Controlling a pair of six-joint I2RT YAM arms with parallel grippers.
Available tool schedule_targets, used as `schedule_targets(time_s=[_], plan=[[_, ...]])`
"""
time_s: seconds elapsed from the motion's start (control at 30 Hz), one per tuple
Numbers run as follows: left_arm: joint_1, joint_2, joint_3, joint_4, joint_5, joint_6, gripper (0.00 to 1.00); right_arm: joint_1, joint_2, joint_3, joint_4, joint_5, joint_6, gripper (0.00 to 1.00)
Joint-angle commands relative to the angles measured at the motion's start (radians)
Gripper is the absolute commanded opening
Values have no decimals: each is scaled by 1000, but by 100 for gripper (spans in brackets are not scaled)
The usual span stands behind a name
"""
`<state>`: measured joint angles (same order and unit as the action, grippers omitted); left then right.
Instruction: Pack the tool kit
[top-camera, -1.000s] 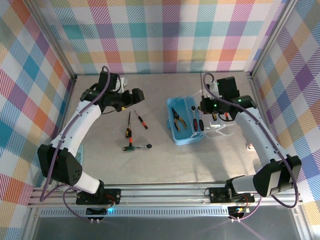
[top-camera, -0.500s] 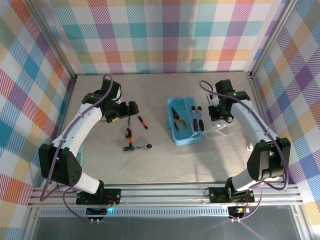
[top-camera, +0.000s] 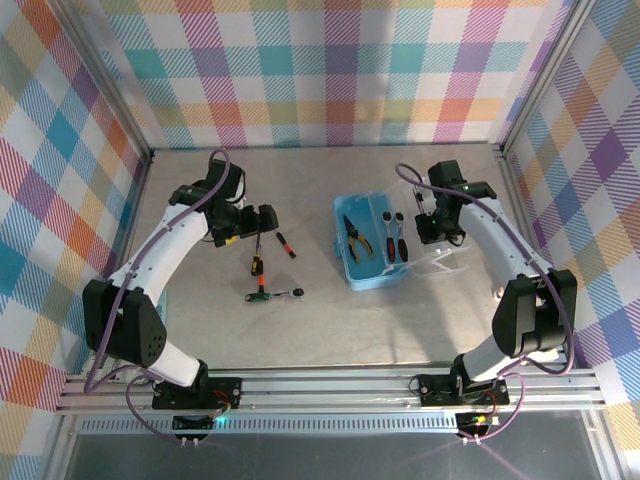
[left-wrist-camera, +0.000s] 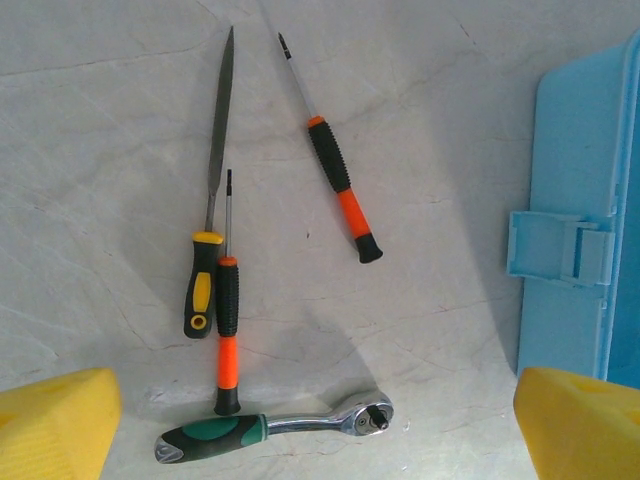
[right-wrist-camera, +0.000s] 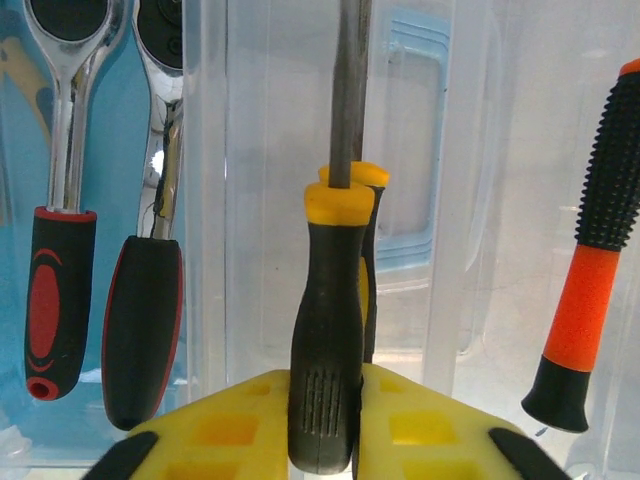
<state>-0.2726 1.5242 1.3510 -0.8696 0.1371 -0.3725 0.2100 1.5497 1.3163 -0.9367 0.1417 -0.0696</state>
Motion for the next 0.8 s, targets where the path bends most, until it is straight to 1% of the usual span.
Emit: schedule_targets(time_s=[0.0, 0.13, 0.3, 0.4, 0.47, 0.5, 0.53, 0.57, 0.77], plan=[[-2, 8, -5, -19, -4, 18, 100, 7, -1, 26, -20, -11, -16, 27], [-4, 11, -7, -18, -3, 18, 100, 10, -23, 31, -25, -14, -12, 35], [-5, 14, -8, -18, -2, 18, 100, 12, -46, 47, -41, -13, -7, 44], [-7, 17, -16, -22, -12, 23, 100, 18, -67, 67, -61, -13, 0, 53], [-8, 23, -25, -24, -34, 26, 100, 27, -86, 86, -75, -12, 2, 66], [-10, 31, -32, -28, -52, 28, 100, 33, -97, 97, -83, -13, 4, 77], [-12, 40, -37, -30, -68, 28, 100, 39, -109, 105, -89, -15, 5, 92], [-13, 49, -43, -32, -79, 27, 99, 45, -119, 112, -92, -25, 8, 99], [-18, 112, -86, -23, -153, -1, 92, 89, -165, 124, -93, -82, 25, 99]])
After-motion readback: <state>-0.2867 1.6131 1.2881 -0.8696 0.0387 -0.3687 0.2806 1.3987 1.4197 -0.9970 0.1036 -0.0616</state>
